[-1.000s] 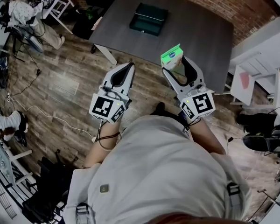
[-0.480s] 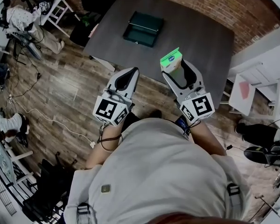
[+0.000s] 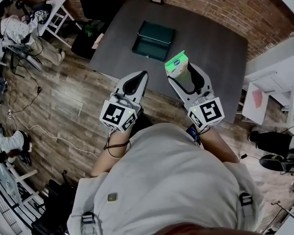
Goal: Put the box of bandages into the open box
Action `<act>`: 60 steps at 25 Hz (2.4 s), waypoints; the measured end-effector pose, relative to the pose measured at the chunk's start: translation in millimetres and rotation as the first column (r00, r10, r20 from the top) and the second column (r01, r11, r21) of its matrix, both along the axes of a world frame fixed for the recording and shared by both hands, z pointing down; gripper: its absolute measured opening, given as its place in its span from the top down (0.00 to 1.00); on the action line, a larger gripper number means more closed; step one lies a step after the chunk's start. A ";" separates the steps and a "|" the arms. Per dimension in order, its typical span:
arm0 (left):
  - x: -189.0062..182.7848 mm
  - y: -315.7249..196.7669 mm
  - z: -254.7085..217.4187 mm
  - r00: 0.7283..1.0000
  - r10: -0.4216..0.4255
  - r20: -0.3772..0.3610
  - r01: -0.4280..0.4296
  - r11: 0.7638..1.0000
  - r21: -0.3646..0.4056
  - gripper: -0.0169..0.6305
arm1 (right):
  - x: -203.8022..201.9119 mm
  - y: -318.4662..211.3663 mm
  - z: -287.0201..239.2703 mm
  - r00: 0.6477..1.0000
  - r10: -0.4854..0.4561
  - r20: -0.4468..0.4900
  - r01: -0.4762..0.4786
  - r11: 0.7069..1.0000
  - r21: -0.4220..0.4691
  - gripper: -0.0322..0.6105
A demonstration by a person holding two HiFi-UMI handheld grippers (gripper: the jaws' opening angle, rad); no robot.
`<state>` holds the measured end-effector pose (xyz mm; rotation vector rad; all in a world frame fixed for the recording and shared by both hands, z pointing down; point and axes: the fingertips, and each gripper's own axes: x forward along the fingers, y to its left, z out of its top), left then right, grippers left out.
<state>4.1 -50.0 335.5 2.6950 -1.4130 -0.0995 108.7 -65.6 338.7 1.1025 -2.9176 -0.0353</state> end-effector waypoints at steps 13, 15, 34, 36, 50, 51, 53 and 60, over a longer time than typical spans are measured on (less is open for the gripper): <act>-101.7 -94.2 -3.6 0.990 0.142 -0.009 -0.142 0.990 0.001 0.95 | -111.4 -79.9 -6.4 0.994 0.112 -0.014 -0.112 0.994 -0.014 0.48; -113.3 -103.5 -1.1 0.987 0.158 -0.009 -0.158 0.987 -0.006 0.95 | -123.1 -87.8 -3.0 0.992 0.126 -0.018 -0.127 0.992 -0.022 0.48; -112.5 -210.9 67.4 0.982 0.189 0.016 -0.184 0.970 -0.155 0.95 | -122.2 -203.6 89.8 0.983 0.074 -0.165 -0.107 0.974 -0.200 0.48; -112.0 -224.4 81.1 0.984 0.176 0.014 -0.171 0.968 -0.184 0.95 | -120.2 -218.3 101.9 0.981 0.051 -0.190 -0.092 0.972 -0.218 0.48; -94.5 -288.5 157.6 0.986 0.165 0.035 -0.145 0.936 -0.322 0.95 | -110.5 -279.6 220.1 0.921 -0.126 -0.368 -0.016 0.933 -0.360 0.48; -92.1 -290.8 163.4 0.985 0.168 0.036 -0.147 0.933 -0.330 0.95 | -109.7 -280.9 228.3 0.916 -0.136 -0.377 -0.015 0.929 -0.371 0.48; -88.6 -295.9 175.4 0.984 0.172 0.041 -0.147 0.927 -0.345 0.95 | -109.4 -283.6 243.3 0.905 -0.157 -0.394 -0.010 0.921 -0.390 0.48; -84.5 -310.4 220.9 0.983 0.170 0.062 -0.131 0.904 -0.407 0.95 | -111.8 -288.8 303.9 0.833 -0.257 -0.491 0.033 0.907 -0.420 0.48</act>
